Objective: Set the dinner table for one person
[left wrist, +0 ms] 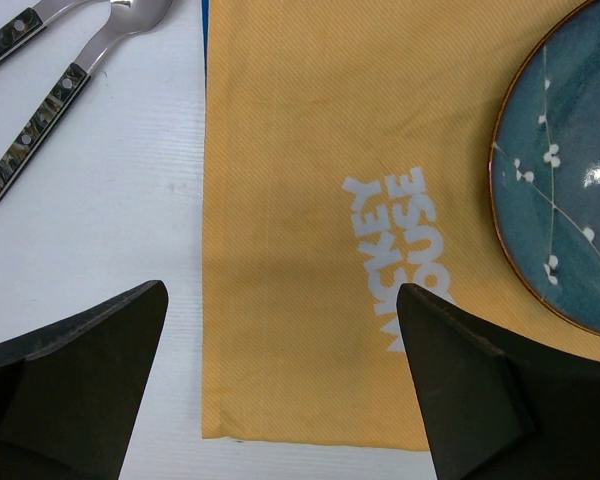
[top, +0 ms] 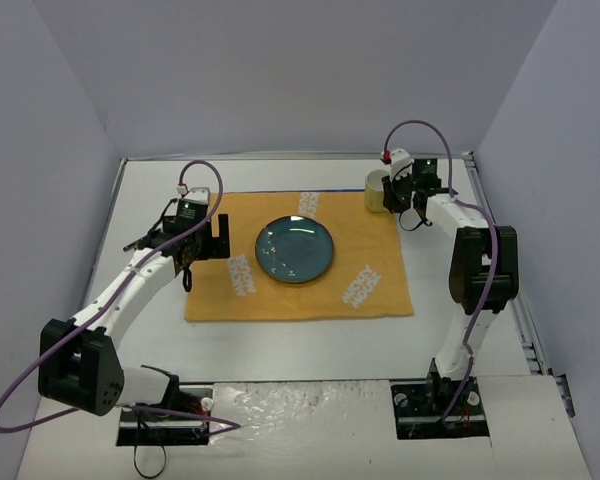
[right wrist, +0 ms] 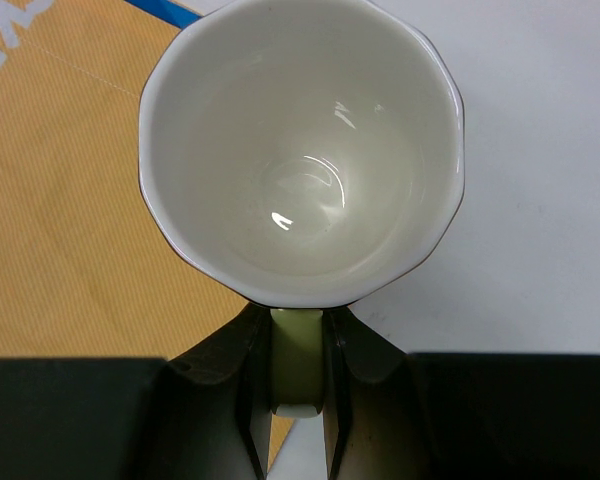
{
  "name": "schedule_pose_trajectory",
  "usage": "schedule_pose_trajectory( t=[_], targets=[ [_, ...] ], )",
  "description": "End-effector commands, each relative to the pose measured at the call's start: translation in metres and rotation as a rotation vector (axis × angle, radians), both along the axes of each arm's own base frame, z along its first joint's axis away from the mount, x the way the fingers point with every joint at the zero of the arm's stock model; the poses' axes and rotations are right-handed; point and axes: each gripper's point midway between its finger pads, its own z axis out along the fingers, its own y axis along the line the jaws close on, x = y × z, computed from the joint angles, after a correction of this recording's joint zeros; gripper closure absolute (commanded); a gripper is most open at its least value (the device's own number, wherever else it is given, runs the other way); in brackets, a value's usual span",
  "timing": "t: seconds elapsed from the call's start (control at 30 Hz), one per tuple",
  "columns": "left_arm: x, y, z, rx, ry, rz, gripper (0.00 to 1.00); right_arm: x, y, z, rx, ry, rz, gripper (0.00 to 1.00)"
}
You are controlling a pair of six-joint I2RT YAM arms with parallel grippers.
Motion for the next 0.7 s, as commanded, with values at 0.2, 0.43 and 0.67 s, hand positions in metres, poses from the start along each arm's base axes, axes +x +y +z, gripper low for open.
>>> schedule_pose_trajectory(
  t=[0.2,0.43,0.67],
  targets=[
    [0.017,-0.006,0.024,-0.032,-0.091,-0.008,0.03,0.035,0.002,0.056,0.008,-0.210,0.021,0.87],
    [0.016,-0.007,0.023,-0.038,-0.087,-0.012,0.03,0.023,0.001,0.038,-0.003,-0.169,0.022,0.66],
    [0.015,-0.007,0.021,-0.034,-0.081,-0.013,0.03,0.012,0.001,0.061,0.007,-0.195,0.007,0.42]
  ],
)
